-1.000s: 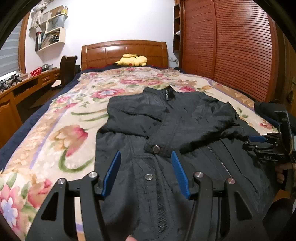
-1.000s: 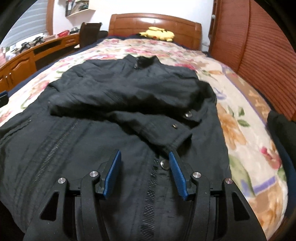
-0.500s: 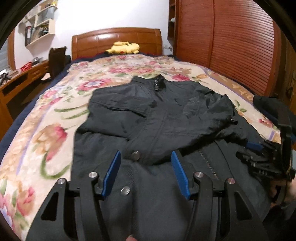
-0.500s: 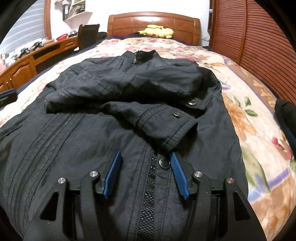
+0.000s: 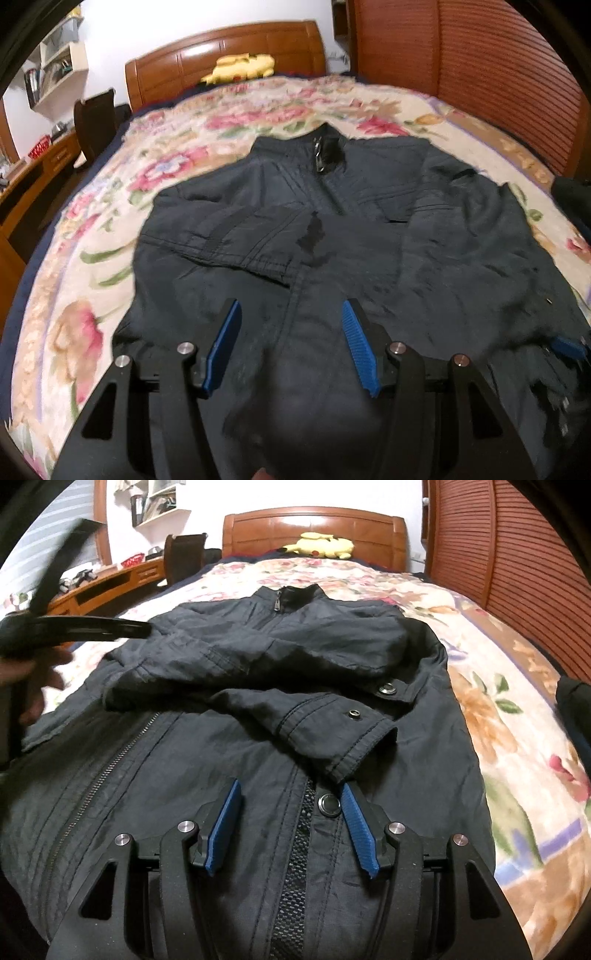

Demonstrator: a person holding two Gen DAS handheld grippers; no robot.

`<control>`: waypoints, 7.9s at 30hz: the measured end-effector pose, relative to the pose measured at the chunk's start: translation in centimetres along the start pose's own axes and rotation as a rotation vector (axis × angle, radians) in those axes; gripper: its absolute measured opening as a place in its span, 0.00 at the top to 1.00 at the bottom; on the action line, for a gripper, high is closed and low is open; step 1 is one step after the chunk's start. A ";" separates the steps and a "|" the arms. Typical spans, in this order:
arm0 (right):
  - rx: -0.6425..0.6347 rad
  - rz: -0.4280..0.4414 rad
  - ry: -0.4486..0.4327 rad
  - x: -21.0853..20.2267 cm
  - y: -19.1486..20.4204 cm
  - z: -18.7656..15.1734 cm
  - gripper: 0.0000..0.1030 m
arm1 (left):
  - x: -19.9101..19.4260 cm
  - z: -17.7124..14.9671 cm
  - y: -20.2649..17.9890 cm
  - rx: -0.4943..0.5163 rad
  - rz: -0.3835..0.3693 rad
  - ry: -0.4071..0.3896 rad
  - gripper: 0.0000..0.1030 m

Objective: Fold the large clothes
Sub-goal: 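Move the left tool to the jacket hem and close on it, then lift the hem with the left tool, fold it toward the collar, open, then grasp the folded hem again with the left tool, straighten it, release, then move both tools to the jacket's side edge and close on it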

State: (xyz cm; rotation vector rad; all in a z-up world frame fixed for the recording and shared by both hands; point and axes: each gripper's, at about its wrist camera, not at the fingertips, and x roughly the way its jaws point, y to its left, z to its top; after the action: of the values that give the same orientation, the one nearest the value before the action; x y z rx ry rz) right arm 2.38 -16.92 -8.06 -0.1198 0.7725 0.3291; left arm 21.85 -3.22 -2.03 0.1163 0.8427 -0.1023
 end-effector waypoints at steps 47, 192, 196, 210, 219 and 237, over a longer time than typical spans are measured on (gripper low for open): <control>0.001 0.011 -0.046 -1.8 -0.4 -0.1 0.44 | -3.8 -0.7 -3.4 0.087 -0.068 -0.025 0.88; -0.086 -0.135 -0.067 -8.0 0.3 -4.8 0.27 | -15.8 -25.6 10.2 -0.121 -0.012 -0.050 0.51; -0.072 -0.172 -0.037 -8.9 -2.3 -5.3 0.27 | -16.6 -26.1 10.0 -0.115 -0.019 -0.066 0.51; -0.002 -0.096 0.068 -10.0 -6.1 -8.5 0.27 | -19.1 -28.6 10.2 -0.154 -0.086 -0.090 0.51; -0.038 -0.016 0.082 -10.1 -4.5 -9.3 0.38 | -19.5 -29.0 8.8 -0.127 -0.120 -0.094 0.60; -0.059 0.008 -0.170 -13.9 -3.6 -7.1 0.95 | -24.8 -25.6 8.2 -0.125 -0.116 -0.290 0.99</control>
State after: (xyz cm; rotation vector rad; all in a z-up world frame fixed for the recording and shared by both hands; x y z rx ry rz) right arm -10.44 -25.34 -3.46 -0.1424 0.5957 0.3652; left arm -12.31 9.63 0.14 -0.0645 0.5639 -0.1709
